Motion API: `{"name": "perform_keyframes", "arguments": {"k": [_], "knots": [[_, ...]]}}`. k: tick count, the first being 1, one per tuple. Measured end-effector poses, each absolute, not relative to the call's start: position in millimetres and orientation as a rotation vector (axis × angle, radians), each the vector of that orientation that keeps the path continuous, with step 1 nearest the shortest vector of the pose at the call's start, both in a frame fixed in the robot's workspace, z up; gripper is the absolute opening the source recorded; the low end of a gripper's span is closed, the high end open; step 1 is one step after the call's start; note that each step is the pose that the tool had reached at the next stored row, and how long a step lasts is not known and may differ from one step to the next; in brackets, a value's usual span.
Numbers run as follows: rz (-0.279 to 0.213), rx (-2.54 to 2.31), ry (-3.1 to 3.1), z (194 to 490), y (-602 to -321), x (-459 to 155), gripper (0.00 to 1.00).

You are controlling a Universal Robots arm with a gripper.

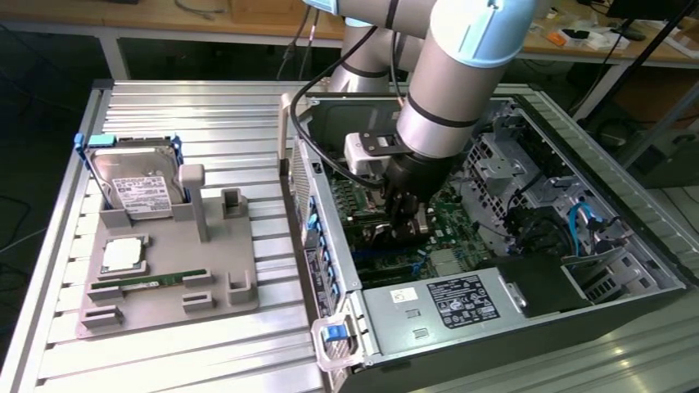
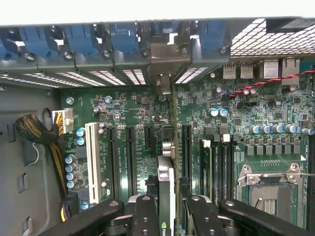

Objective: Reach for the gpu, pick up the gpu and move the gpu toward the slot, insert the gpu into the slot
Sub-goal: 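Insert the gpu into the slot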

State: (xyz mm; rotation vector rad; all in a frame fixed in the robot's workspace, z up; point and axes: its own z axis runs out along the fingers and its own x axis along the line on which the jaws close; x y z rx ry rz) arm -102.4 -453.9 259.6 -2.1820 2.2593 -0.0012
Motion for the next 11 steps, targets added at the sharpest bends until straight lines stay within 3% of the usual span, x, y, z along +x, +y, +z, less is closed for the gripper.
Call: {"name": "perform_keyframes", "arguments": {"k": [11], "knots": [[-0.001,-2.182,2.259,259.7,-453.9,-102.5,0.27]]}}
